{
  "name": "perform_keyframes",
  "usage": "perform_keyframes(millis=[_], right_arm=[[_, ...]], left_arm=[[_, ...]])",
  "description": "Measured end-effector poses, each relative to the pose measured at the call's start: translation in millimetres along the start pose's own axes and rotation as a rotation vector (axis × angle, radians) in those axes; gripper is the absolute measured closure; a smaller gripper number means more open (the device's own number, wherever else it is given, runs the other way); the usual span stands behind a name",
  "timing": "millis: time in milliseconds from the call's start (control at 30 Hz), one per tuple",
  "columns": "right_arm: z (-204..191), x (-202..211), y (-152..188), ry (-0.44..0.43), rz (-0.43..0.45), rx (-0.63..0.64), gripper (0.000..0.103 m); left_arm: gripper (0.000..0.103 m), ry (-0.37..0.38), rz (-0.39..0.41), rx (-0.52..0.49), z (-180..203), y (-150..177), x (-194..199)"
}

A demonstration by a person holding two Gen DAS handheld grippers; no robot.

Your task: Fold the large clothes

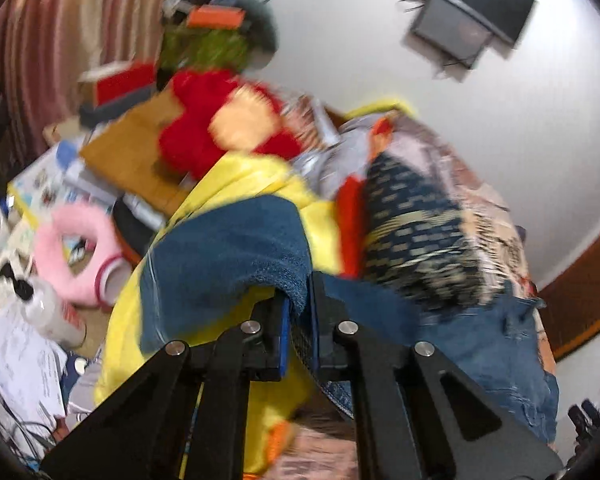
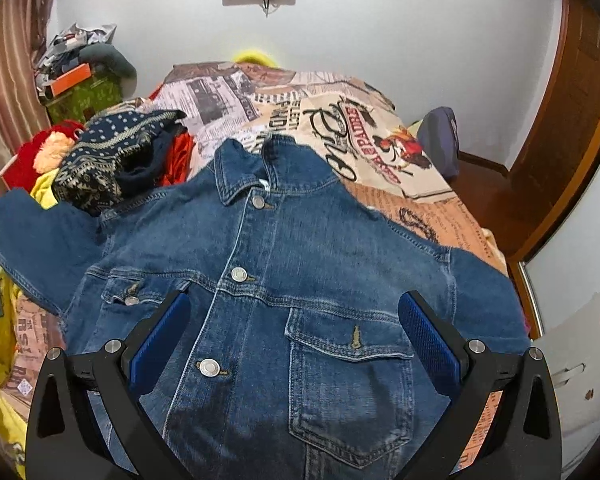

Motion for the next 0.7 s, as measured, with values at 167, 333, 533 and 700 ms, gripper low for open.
perform_keyframes(millis=[167, 333, 533, 700], right_arm=[[6, 11, -4, 0.0, 0.038, 0.031, 0.0], [13, 20, -7, -0.01, 0.073, 0.059, 0.0], [24, 25, -3, -0.03, 0.09, 0.057, 0.0], [34, 20, 5, -0.046, 0.06, 0.053, 0.0]], left_arm=[[0.096, 0.078, 0.066, -0.146, 83, -8, 37], [0.096, 0.146, 0.106, -0.278, 162, 5, 58], [0.096, 0.218, 0.064, -0.404, 249, 40, 49], [0.096, 0.284, -0.039, -0.459, 295, 78, 24]])
Point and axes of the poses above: each gripper's, at about its wrist camera, not at the fingertips, and x roughly against the way its jaws point, z to its right, y to its underside, the point moved 1 cm from there along -x, roughly the way its jaws point, and after that the axes turned 6 degrees about z, right-handed, at the moved point
